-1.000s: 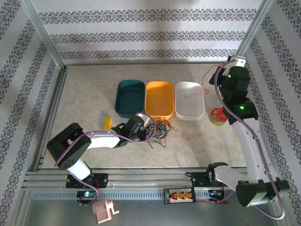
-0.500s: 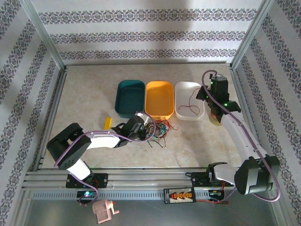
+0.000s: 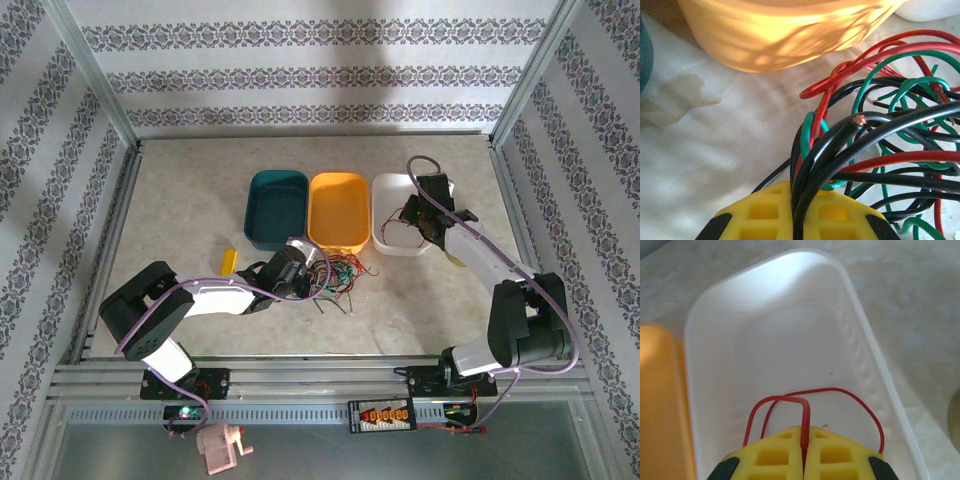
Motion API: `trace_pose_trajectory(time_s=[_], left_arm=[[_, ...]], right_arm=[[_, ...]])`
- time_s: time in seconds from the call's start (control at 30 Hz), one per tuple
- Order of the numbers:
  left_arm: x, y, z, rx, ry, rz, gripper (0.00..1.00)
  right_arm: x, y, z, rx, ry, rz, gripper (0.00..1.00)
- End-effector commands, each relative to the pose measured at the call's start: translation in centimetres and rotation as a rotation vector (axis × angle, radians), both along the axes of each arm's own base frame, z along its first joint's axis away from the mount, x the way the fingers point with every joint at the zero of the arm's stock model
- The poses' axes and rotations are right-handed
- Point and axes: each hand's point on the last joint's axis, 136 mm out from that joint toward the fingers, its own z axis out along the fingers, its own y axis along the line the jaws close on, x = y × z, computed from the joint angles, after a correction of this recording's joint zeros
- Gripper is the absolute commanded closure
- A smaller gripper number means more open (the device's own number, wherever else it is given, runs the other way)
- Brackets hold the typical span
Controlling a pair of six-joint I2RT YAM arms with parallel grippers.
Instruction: Untangle the cables
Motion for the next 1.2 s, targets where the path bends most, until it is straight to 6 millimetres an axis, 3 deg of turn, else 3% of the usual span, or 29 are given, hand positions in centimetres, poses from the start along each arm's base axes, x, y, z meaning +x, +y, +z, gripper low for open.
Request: trace_pose_trajectory(time_s=[0.0,0.17,0.23,0.33,0.57,0.63,0.73,0.9,1.0,1.17], left_arm=[[0.1,-0.2,1.4,-0.032,-0.046,0.016,1.0],[0.0,0.0,1.5,-0.026,-0.044,0.022,1.0],[0.0,0.0,1.6,-0.023,-0.04,0.022,1.0],[0.0,0.0,1.6,-0.022,-0.04,0.019,1.0],[0.0,-0.2,1.8,-0.028,-0.04,0.016,1.0],[0.0,-0.3,1.8,-0.031,-0.038,0.011,1.0],[0.0,-0.5,1.7,-0.032,-0.034,0.004,1.0],[0.1,-0.9,1.4,-0.028,-0.021,-0.008,1.0],[0.2,-1.1,1.4,-0.029,-0.018,-0.013,1.0],[0.2,-1.2,1.4,-0.029,-0.016,-0.011,1.0]], right_arm=[[1.4,-1.2,0.4,0.01,-0.034,-0.14,1.0],[1.2,-1.0,-2.0,0.075,0.016,-0.193,0.97],[1.0,-0.5,-2.1,0.104,0.018,-0.181,0.79],[0.6,-0.4,-0.8,0.117,-0.015,-0.173,0.65],[-2.8,-1.7,3.8,0.061,-0.13,-0.154,0.55],[-3.9,-1.0,4.7,0.055,-0.148,-0.098,0.55],[-5.6,2.5,5.4,0.077,-0.157,0.097,0.55],[-10.2,9.4,2.8,0.128,-0.042,0.436,0.54],[-11.8,10.2,0.3,0.12,0.013,0.452,0.54],[-12.3,9.7,-3.1,0.134,0.096,0.395,0.54]])
